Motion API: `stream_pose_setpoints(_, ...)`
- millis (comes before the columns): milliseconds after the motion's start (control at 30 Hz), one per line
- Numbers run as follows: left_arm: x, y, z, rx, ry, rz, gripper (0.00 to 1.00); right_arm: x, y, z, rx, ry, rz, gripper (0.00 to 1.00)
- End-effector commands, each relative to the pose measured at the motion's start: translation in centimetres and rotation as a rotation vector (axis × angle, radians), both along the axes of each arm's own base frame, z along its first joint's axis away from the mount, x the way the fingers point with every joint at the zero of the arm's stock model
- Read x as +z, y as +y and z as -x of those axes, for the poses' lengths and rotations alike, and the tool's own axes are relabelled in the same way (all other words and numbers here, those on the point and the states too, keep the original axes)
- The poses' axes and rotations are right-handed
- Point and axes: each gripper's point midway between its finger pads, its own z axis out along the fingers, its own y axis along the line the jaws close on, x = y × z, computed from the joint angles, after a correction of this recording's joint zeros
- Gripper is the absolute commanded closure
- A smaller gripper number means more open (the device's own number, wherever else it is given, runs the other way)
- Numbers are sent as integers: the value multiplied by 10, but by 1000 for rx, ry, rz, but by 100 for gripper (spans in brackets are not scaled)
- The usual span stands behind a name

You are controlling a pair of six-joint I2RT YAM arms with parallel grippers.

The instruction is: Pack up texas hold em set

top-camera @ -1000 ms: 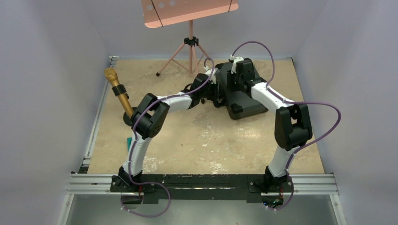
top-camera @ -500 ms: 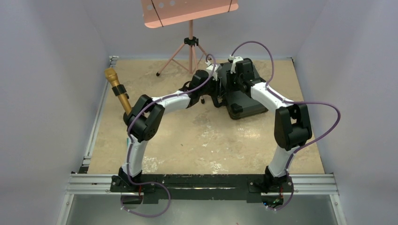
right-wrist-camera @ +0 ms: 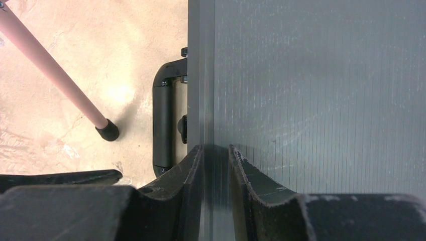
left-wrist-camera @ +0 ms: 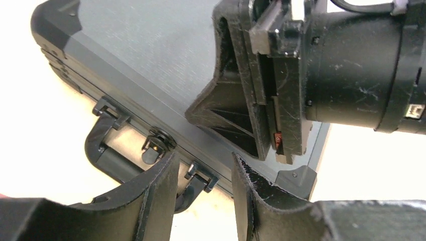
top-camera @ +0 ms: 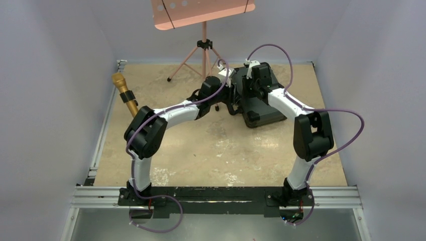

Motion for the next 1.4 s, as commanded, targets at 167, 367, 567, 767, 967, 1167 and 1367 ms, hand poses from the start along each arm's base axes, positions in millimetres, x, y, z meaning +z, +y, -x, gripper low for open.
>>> stream_pose_setpoints(167,-1,28,-28,204,38,-97,58,-101,-10,94,40,436,104,72)
stream_pose_setpoints(367,-14,24,-40,227,80,-145,59,-103,-10,93,37,441,106,72)
stream_pose_setpoints(567,-34,25,-48,254,164,-196,62,-104,-10,93,37,442,107,72)
stream_pose_setpoints(767,-47,23,-45,270,242,-193,64,-105,-10,93,38,447,107,72)
stream_pose_setpoints(967,-56,15,-45,267,303,-181,65,-107,-10,93,38,450,108,72)
stream_pose_setpoints(1167,-60,9,-48,262,324,-174,65,-108,-10,94,41,454,108,72)
stream_pose_setpoints(1367,-60,2,-50,248,334,-158,65,-108,-9,94,42,455,107,72)
